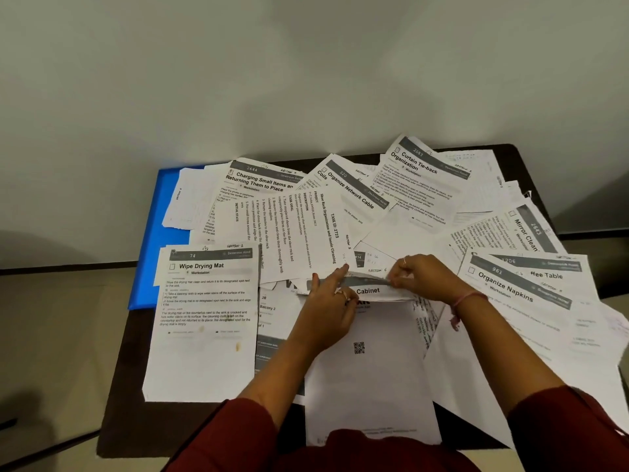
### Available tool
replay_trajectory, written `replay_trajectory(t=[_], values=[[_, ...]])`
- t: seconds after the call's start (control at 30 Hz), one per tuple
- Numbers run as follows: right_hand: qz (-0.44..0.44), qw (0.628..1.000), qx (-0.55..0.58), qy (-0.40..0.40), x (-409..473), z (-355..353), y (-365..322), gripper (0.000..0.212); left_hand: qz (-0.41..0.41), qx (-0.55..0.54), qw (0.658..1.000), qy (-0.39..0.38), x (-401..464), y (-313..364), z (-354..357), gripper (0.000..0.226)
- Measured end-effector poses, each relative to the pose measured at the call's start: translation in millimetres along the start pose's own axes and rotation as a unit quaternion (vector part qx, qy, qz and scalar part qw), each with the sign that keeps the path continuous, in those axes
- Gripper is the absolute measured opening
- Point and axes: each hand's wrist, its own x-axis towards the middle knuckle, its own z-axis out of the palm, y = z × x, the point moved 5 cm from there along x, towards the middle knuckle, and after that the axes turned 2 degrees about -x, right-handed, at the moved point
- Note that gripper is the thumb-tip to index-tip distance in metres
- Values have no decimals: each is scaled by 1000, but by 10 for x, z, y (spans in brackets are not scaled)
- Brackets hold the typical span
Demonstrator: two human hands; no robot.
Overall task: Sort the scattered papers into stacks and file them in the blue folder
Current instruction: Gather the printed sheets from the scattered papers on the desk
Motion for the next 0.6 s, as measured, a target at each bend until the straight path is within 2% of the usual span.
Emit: replay_trajectory(t=[0.1,0.13,0.2,0.3,0.47,0.53,0.6], values=[[-1,983,149,-105,-173,-19,-18,3,-7,-2,1000,-15,11,-18,2,45],[11,972,205,-111,-202,-23,4,6,-14,-6,999,-29,16,-25,4,45],[34,962,265,-58,-172,-42,88,15,-21,-8,998,-53,19,-32,5,36],[53,978,200,38,-32,-32,203,19,-19,-9,999,-42,16,-23,0,28],[70,991,110,41,172,71,187,37,-46,-62,997,-22,14,-33,-12,20],[87,990,101,51,210,63,211,31,-44,-72,996,-6,16,-26,-51,22],[81,988,129,32,189,35,201,16,-23,-53,998,-4,23,-15,-66,24]])
